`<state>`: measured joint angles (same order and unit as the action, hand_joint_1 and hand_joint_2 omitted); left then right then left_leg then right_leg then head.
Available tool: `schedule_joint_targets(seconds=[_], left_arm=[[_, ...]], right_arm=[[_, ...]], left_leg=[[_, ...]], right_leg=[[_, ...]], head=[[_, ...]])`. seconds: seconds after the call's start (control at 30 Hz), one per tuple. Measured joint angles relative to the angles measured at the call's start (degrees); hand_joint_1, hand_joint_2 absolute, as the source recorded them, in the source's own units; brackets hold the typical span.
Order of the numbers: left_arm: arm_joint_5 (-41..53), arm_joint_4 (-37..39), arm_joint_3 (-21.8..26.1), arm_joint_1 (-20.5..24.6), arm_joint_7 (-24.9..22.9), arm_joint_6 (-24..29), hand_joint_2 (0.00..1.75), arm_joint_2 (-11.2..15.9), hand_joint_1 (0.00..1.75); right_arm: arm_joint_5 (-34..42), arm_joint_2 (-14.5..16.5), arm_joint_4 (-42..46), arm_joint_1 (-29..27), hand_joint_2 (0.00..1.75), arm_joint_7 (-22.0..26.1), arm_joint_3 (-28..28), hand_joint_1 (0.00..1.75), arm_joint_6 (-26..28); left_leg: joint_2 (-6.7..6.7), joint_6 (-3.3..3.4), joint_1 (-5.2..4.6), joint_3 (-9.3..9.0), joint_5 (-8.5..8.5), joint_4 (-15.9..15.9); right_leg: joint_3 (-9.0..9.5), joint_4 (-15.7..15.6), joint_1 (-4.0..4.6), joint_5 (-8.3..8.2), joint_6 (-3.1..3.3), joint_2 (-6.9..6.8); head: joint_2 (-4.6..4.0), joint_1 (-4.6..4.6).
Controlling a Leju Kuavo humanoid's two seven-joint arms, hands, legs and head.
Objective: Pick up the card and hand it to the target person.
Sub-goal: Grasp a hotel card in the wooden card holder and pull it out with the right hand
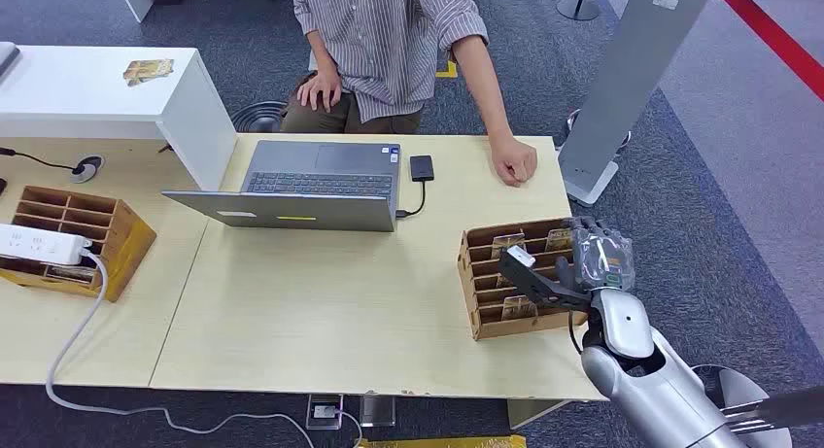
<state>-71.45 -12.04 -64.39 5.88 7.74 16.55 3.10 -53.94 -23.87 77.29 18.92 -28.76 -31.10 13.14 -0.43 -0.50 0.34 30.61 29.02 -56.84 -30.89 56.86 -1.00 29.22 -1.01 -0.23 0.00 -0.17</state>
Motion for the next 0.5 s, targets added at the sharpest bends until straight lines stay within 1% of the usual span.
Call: schedule_joint_targets(seconds=[0.1, 0.2, 0.5], left_arm=[[0.0, 0.0, 0.0, 0.0, 0.0, 0.0, 0.0, 0.0, 0.0], [0.0, 0.0, 0.0, 0.0, 0.0, 0.0, 0.0, 0.0, 0.0], [0.1, 0.0, 0.0, 0.0, 0.0, 0.0, 0.0, 0.0, 0.0]], right_arm=[[0.0, 0.0, 0.0, 0.0, 1.75, 0.0, 0.0, 0.75, 0.0], [0.0, 0.0, 0.0, 0.0, 1.75, 0.0, 0.0, 0.72, 0.0], [0.2, 0.0, 0.0, 0.0, 1.75, 0.0, 0.1, 0.69, 0.2]], left_leg=[[0.0, 0.0, 0.0, 0.0, 0.0, 0.0], [0.0, 0.0, 0.0, -0.01, 0.0, 0.0], [0.0, 0.0, 0.0, -0.01, 0.0, 0.0]], right_leg=[[0.0, 0.0, 0.0, 0.0, 0.0, 0.0], [0.0, 0.0, 0.0, 0.0, 0.0, 0.0], [0.0, 0.0, 0.0, 0.0, 0.0, 0.0]], head=[[0.0, 0.0], [0.0, 0.02], [0.0, 0.02]])
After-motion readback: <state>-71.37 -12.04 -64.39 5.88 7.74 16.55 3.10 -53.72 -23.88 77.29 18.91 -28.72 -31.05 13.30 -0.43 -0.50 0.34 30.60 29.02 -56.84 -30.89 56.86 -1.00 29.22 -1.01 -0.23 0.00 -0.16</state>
